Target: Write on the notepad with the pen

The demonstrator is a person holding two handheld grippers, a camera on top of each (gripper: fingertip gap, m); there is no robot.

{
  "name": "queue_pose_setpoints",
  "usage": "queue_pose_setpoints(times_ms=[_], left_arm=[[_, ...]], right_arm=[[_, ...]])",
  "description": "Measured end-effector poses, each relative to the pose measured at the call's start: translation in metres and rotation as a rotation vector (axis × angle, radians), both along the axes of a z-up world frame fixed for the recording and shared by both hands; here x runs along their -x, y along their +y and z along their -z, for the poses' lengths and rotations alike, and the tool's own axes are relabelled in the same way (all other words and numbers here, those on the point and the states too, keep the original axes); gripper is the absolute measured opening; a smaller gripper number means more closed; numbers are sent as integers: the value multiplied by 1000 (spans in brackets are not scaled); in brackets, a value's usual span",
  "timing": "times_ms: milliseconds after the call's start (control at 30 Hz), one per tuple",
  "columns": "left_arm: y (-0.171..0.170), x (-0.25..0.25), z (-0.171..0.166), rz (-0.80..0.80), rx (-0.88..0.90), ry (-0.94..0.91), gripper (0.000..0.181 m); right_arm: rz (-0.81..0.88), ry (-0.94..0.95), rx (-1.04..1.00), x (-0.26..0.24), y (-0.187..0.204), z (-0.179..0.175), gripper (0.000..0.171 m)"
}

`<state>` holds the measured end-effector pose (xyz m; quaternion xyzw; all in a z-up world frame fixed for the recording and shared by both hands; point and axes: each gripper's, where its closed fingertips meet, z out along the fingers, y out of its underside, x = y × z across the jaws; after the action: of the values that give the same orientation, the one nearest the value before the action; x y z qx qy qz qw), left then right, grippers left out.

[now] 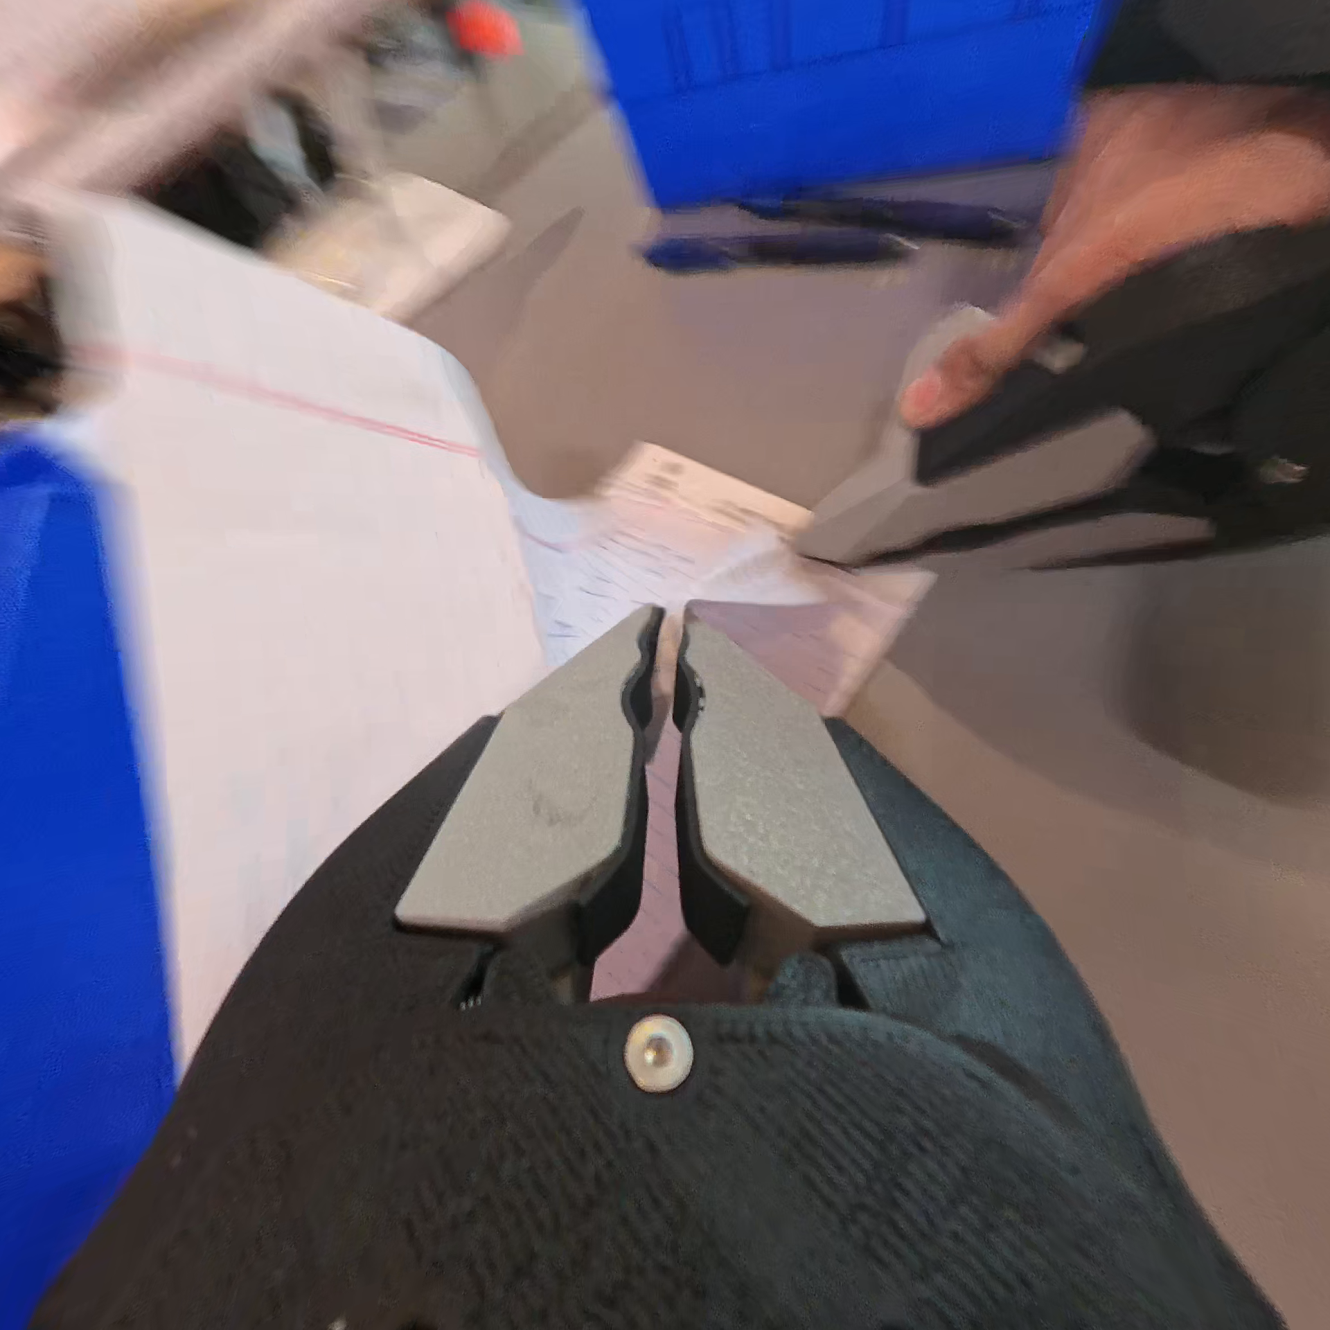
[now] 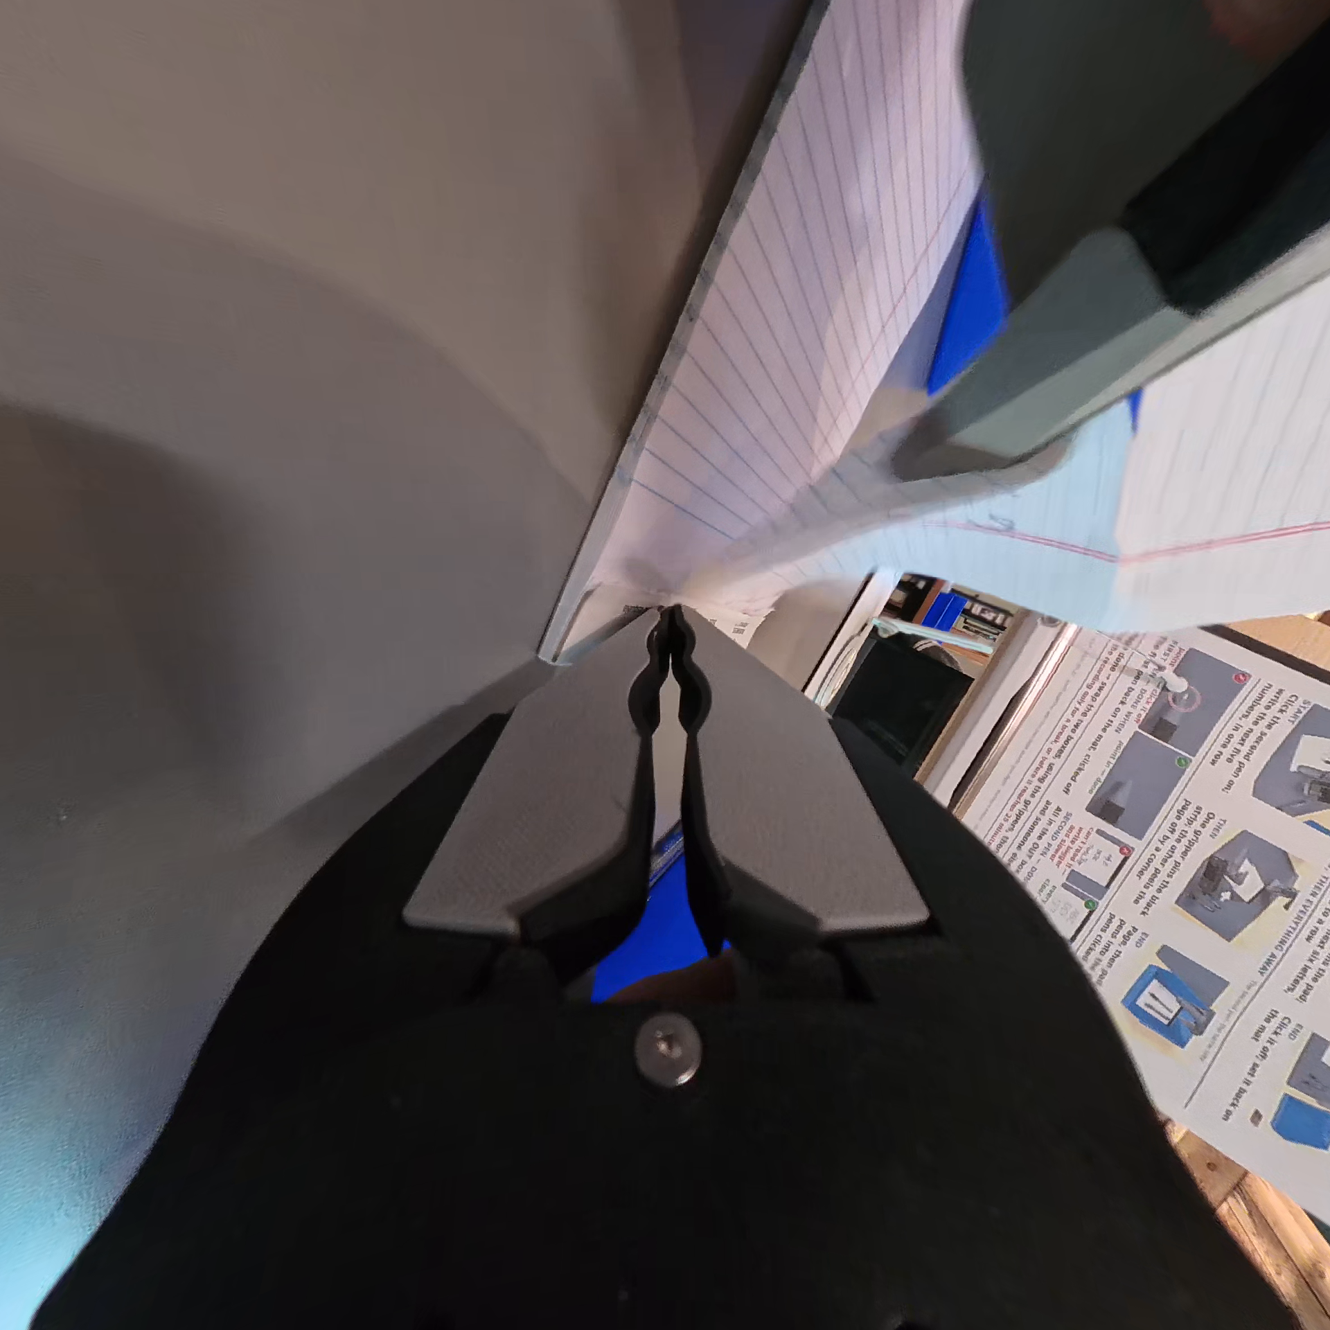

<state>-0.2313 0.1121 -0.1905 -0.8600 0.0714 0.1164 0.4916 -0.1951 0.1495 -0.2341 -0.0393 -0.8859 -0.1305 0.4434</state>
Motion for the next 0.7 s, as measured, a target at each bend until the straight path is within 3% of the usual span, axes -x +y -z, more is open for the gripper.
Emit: queue_pose_setpoints(times_ms=[67, 100, 167, 267, 467, 567, 633, 700], left_arm=[[-19, 40, -44, -128, -183, -18, 0], [-29, 49, -52, -114, -223, -114, 0], [-42, 60, -45, -111, -205, -63, 0], [-42, 41, -51, -59, -235, -73, 0], [-30, 1, -109, 29, -265, 91, 0], [-25, -2, -120, 6, -277, 157, 0], [-19, -15, -116, 47, -295, 189, 0], [-13, -36, -106, 132, -312, 192, 0]], right_arm=[[-10, -5, -7, 0, 0, 0, 0], [-15, -6, 7, 0, 0, 0, 0], [-15, -3, 54, 0, 0, 0, 0], [-9, 3, 73, 1, 0, -1, 0], [-25, 178, 151, 0, 4, -12, 0], [171, 373, 506, -5, 21, -45, 0], [339, 382, 870, -15, 27, -54, 0], [353, 313, 1205, -25, 12, -65, 0]])
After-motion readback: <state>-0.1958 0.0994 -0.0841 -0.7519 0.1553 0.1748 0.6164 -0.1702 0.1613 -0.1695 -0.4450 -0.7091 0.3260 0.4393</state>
